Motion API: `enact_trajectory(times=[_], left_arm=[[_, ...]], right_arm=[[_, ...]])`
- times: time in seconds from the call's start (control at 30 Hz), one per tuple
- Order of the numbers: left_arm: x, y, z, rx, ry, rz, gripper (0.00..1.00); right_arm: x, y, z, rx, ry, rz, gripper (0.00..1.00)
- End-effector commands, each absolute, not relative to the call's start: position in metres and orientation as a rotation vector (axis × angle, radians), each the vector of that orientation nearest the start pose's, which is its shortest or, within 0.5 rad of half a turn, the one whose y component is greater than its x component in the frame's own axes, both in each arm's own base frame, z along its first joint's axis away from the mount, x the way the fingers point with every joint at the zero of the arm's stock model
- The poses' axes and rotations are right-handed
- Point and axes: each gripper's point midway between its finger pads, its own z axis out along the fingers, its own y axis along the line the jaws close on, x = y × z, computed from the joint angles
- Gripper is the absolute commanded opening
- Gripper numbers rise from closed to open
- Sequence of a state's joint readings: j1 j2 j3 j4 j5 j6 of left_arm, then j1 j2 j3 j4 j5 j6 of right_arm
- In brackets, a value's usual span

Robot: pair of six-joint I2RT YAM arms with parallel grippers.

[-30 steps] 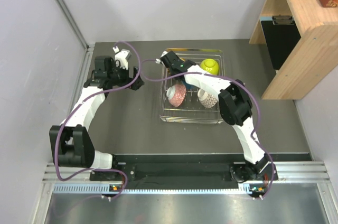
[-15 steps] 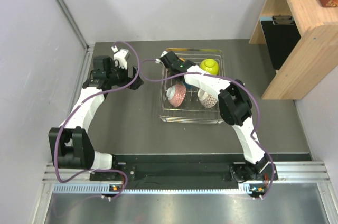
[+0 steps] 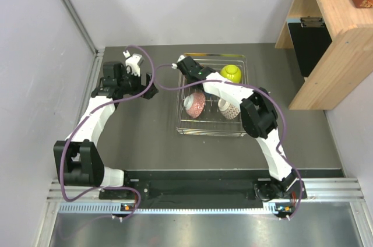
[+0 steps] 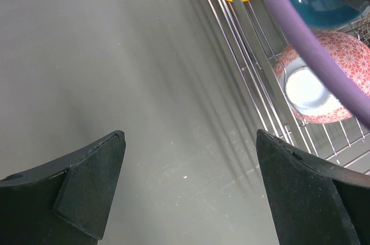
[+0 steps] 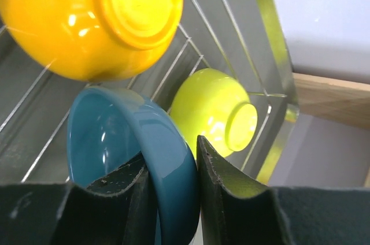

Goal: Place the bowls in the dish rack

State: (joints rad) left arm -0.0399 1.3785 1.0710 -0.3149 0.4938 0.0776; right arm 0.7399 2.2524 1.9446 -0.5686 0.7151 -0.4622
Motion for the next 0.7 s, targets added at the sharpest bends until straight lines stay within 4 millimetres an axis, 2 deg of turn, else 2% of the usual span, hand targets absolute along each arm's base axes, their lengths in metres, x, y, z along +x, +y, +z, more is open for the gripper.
enact_trajectory(times=[0.0, 0.13, 0.3, 0.5, 0.67], left_arm=[[0.383, -0.095, 0.205, 0.421, 2.041, -0.508, 0.99], [0.384, -0.096, 0.207, 0.419, 2.038, -0.511, 0.99], [0.384, -0.095, 0.210, 0.417, 2.034, -0.504, 0.99], [0.382, -0.094, 0.213, 0.421, 2.026, -0.495, 0.99], [0.382, -0.093, 0.214, 0.421, 2.020, -0.489, 0.99]], right_arm=[[0.497, 0.251, 0.159, -0.927, 1.978, -0.810, 0.00], [0.503, 0.242, 0.175, -0.924, 1.916, -0.891, 0.00], [0.511, 0.230, 0.186, -0.940, 1.828, -1.022, 0.00], [0.517, 0.220, 0.182, -1.003, 1.739, -1.156, 0.00], [0.520, 0.220, 0.184, -0.990, 1.681, -1.195, 0.00]])
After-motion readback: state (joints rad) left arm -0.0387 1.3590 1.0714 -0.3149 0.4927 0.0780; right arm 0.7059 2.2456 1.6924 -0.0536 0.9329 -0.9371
